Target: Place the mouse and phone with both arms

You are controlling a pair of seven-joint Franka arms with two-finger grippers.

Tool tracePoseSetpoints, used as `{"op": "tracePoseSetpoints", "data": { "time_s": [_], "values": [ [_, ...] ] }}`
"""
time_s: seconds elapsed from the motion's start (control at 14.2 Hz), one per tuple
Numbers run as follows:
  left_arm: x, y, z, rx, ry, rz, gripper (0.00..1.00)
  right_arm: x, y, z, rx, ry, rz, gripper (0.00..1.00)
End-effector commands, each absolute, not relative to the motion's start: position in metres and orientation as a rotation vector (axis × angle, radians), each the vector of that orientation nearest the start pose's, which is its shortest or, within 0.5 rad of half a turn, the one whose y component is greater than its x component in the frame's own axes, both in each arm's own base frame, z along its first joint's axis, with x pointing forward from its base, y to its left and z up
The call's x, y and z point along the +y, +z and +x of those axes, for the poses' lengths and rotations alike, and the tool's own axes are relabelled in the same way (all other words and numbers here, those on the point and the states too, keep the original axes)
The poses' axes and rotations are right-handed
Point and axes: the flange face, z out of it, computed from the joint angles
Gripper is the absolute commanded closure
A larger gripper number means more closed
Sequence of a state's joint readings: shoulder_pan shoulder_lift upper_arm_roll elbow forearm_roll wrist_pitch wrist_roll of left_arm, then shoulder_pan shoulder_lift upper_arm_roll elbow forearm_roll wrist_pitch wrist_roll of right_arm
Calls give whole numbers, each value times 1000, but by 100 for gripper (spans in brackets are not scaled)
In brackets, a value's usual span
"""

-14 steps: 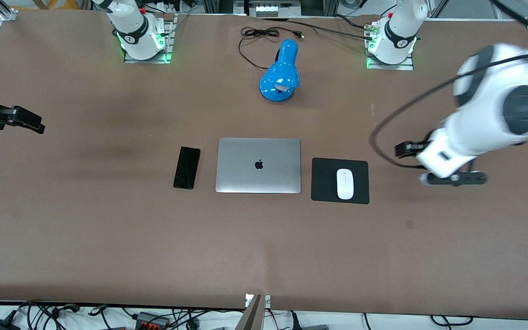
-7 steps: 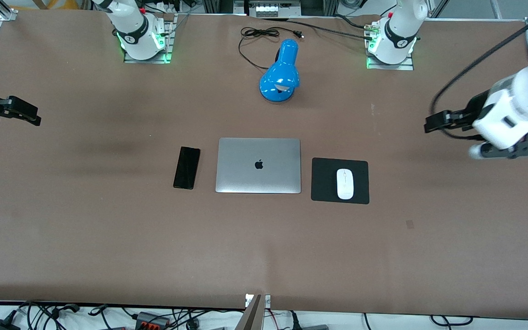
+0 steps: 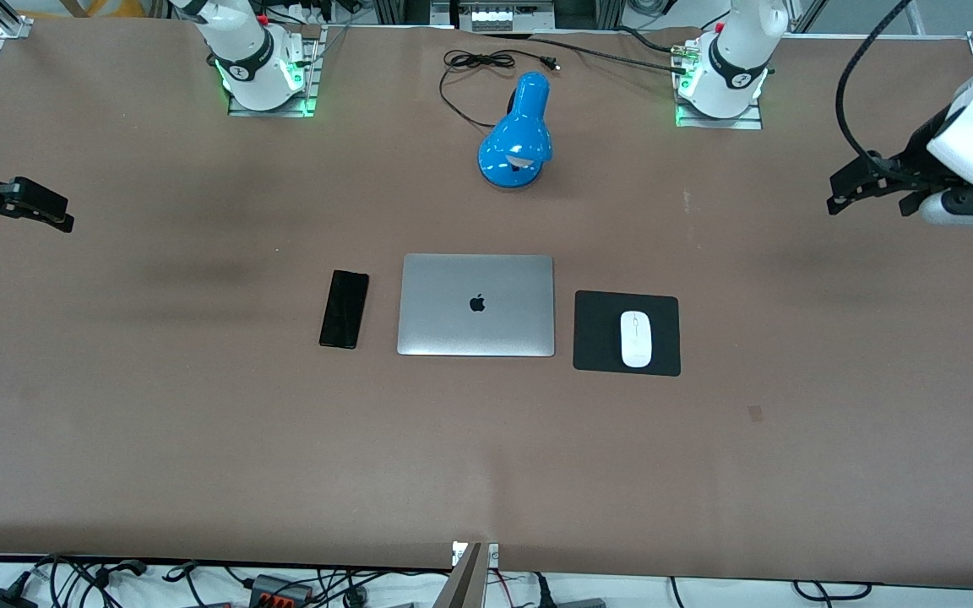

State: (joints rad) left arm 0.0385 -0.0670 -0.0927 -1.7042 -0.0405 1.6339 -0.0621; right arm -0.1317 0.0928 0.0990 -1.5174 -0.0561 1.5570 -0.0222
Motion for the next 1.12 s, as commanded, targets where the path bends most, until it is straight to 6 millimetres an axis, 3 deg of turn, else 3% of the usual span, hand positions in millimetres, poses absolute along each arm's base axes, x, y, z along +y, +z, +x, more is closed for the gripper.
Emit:
{"op": "tracePoseSetpoints", "data": {
  "time_s": [0.0,0.42,0.56,1.05],
  "values": [
    [-39,598,533,49,-11,-3146,0,-29,602,578,-7,80,-3185,0],
    [-30,600,535,100,-17,-3150,0,-25,605,578,-15,66,-3185,0],
    [-34,591,541,100,12,-3148,0,-27,604,580,-6,47,-3192,0],
    [-35,594,541,88,25,-3148,0,-30,599,582,3,57,-3188,0]
  ]
}}
